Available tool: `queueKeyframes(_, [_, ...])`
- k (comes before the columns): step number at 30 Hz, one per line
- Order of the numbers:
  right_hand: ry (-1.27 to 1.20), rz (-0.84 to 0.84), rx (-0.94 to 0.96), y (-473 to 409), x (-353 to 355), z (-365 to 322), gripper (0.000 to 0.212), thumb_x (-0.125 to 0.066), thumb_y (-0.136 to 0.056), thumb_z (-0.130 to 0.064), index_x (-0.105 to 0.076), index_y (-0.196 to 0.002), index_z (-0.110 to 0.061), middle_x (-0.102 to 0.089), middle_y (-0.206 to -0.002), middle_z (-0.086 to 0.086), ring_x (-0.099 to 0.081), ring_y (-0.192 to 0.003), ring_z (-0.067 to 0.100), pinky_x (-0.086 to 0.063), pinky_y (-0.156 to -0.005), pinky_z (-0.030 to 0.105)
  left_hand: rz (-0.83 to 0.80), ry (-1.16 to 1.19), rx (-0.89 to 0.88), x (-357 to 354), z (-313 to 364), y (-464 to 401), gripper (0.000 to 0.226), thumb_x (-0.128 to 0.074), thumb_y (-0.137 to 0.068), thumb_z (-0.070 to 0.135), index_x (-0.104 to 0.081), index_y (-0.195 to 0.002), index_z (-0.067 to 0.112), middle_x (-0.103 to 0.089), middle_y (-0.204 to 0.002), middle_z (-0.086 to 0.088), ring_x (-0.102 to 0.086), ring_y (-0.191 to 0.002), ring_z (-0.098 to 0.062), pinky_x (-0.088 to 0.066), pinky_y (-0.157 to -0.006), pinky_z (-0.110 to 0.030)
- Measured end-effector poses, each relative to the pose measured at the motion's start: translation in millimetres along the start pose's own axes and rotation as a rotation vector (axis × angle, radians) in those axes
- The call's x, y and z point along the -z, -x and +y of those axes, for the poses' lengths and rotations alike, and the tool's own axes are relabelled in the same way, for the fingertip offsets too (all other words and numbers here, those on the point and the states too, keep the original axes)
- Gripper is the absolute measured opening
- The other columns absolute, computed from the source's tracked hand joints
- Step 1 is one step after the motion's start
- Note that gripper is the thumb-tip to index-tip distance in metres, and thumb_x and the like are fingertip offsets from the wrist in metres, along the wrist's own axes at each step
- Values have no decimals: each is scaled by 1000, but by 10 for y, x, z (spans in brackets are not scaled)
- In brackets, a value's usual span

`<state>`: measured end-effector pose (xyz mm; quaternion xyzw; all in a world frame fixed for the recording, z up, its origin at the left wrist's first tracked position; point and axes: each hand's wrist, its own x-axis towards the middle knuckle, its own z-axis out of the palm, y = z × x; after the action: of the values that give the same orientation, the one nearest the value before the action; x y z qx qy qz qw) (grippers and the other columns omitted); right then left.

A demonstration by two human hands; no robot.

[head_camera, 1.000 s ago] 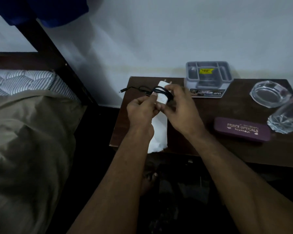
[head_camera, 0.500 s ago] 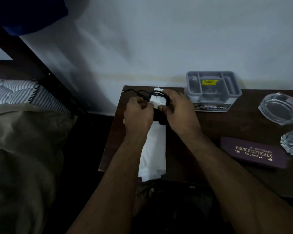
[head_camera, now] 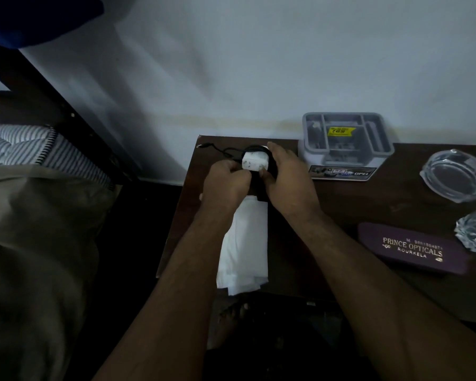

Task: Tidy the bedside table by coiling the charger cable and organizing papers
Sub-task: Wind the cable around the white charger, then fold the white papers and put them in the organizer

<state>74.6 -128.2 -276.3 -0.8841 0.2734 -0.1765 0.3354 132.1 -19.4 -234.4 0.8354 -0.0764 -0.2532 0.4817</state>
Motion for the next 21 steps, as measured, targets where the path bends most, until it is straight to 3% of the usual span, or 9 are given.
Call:
queueKeyframes(6, [46,52,48,226,151,-156,55,-64,-97,-19,-45,-148,-15,-47,-142,8,-54,-128,26,-49,-102,38,109,22,-28,118,-64,135,18,-60,-91,22,-77,-95,17,-75,-93,-3,-69,-98,-26,-50,-101,-54])
queueKeyframes(13, [82,-36,98,759,207,-297,45,-65,-97,-23,-54,-140,-17,-50,-134,4,-62,-109,21,-56,-92,38,146,30,-56,232,-280,466,14,-63,-94,27,-75,-99,19,-69,-90,10,-65,-96,-15,-50,-102,-50])
queueKeyframes(17, [91,-48,96,1037,251,-345,40,-66,-96,-24,-58,-135,-20,-52,-128,0,-64,-101,19,-56,-89,36,209,37,-51,316,-426,641,14,-65,-93,21,-74,-103,18,-71,-108,2,-65,-107,-22,-51,-102,-50])
queueKeyframes(21, [133,-106,57,1206,232,-340,39,-66,-97,-26,-58,-135,-21,-54,-126,0,-64,-105,22,-55,-92,41,224,-4,-26,399,-539,704,21,-68,-91,15,-75,-111,15,-71,-117,-7,-66,-112,-29,-54,-100,-48])
